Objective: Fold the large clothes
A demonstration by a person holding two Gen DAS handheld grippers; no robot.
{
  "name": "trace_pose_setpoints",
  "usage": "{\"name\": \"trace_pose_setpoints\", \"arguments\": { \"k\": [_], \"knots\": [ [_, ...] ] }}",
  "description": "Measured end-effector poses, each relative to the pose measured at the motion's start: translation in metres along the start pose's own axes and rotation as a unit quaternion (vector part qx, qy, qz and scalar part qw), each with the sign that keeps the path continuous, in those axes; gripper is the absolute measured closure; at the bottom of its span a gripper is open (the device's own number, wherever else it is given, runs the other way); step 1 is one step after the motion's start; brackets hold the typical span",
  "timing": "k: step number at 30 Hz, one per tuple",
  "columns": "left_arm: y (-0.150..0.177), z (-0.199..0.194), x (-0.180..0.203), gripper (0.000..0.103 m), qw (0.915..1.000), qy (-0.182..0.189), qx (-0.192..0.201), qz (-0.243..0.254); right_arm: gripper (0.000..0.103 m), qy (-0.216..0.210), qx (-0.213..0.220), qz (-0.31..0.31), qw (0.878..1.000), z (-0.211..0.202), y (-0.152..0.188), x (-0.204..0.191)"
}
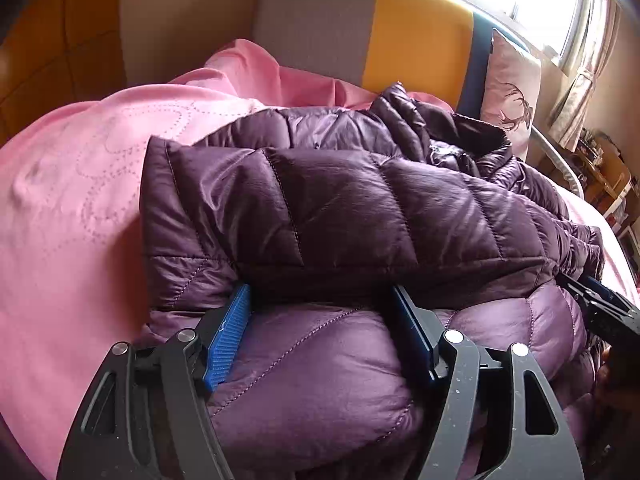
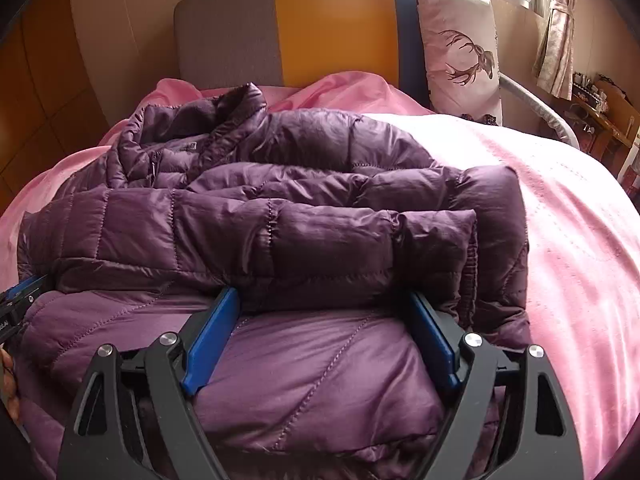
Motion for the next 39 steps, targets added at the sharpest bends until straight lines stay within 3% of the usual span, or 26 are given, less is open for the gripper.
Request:
{"name": "trace_pose_setpoints", "arguments": {
  "k": [5,9,15,19,25,39],
  "knots": [
    [0.001,0.002,0.002,0.033,0.9998,-0.015,0.006,0.010,0.020,0.004,-0.003,-0.002,1.000,0.010,0.002,0.000],
    [-0.006,-0.017,0.006,0.030,0.9983,-0.045,0.023,0.029,0.019,0.003,-0.001,-0.004,1.000,0.008,0.001,-0.001],
    [-0.016,-0.058,0.024,0.026,0.9953,-0.033,0.074,0.053,0.011,0.006,0.013,-0.007,1.000,-0.018,-0.011,-0.010],
    [-0.030,-0.070,0.039,0.026,0.9934,-0.016,0.092,0.066,0.011,-0.027,0.044,-0.021,0.998,-0.046,-0.018,-0.034],
    [-0.032,-0.064,0.055,0.026,0.9926,0.000,0.088,0.083,0.011,-0.045,0.042,-0.055,0.997,-0.050,-0.006,-0.061],
    [-0.015,-0.020,0.057,0.026,0.9950,0.001,0.052,0.085,0.006,-0.048,0.012,-0.035,0.998,-0.021,0.018,-0.056]
  ]
}}
Point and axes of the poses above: each gripper's, at about its wrist camera, not at the fingertips, and z roughly the way its jaws point, x to its right, y to its underside, the point moved 10 cm from there along z, roughly the way its jaws point, and after that the axes turned 7 degrees about x, right-handed, at the moved point
